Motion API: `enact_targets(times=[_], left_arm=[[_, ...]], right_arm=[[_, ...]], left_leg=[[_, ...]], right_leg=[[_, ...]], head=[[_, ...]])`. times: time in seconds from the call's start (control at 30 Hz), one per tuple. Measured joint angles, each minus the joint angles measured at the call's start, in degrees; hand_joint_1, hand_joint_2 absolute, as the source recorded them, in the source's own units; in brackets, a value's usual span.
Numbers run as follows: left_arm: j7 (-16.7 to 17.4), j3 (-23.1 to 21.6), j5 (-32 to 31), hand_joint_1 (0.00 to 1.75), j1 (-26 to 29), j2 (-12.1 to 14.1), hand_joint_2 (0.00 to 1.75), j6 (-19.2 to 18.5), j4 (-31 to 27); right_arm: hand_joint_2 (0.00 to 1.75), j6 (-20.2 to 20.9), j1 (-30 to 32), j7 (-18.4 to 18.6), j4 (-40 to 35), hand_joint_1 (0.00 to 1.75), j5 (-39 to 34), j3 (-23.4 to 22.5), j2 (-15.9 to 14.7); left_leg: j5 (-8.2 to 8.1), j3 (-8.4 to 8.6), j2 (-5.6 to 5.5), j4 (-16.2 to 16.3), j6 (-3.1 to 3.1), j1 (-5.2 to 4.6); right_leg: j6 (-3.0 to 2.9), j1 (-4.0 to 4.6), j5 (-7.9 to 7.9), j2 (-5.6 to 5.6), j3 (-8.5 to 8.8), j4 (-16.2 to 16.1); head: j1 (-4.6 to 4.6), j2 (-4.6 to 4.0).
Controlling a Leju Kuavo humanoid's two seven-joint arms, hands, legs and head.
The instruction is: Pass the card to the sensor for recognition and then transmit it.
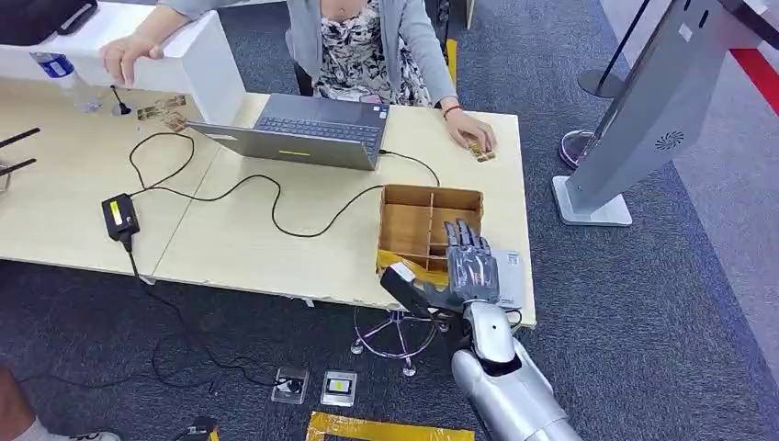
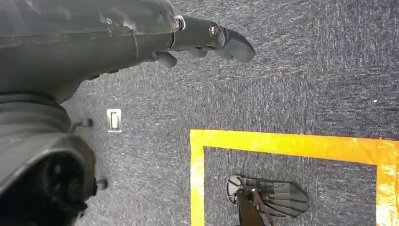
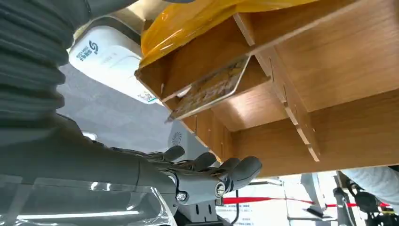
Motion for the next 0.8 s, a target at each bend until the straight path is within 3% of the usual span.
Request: enact_targets(times=[0.03, 0.07, 0.1, 0.8], left_arm=[[0.0, 0.0, 0.0, 0.0, 0.0, 0.0, 0.0, 0.0, 0.0], [0.0, 0.0, 0.0, 0.0, 0.0, 0.0, 0.0, 0.0, 0.0], [0.0, 0.0, -0.1, 0.0, 0.0, -0.1, 0.0, 0.0, 0.0], [-0.5, 0.0, 0.3, 0.0, -0.2, 0.4, 0.0, 0.0, 0.0]], right_arm=[[1.75, 0.0, 0.0, 0.0, 0.1, 0.0, -0.1, 0.0, 0.0], [1.75, -0.1, 0.0, -0.1, 0.3, 0.68, -0.1, 0.0, 0.0], [1.75, -0.1, 0.0, -0.1, 0.5, 1.75, -0.1, 0.0, 0.0], [1.75, -1.4, 0.0, -3.5, 1.5, 1.75, -3.9, 0.0, 1.9]], left_leg=[[0.0, 0.0, 0.0, 0.0, 0.0, 0.0], [0.0, 0.0, 0.0, 0.0, 0.0, 0.0], [0.0, 0.0, 0.0, 0.0, 0.0, 0.0], [0.0, 0.0, 0.01, 0.0, 0.0, 0.01]], right_leg=[[0.0, 0.0, 0.0, 0.0, 0.0, 0.0], [0.0, 0.0, 0.0, 0.0, 0.0, 0.0], [0.0, 0.0, 0.0, 0.0, 0.0, 0.0], [0.0, 0.01, 0.0, 0.01, 0.01, 0.0]], head=[[0.0, 0.0], [0.0, 0.0], [0.0, 0.0], [0.0, 0.0]])
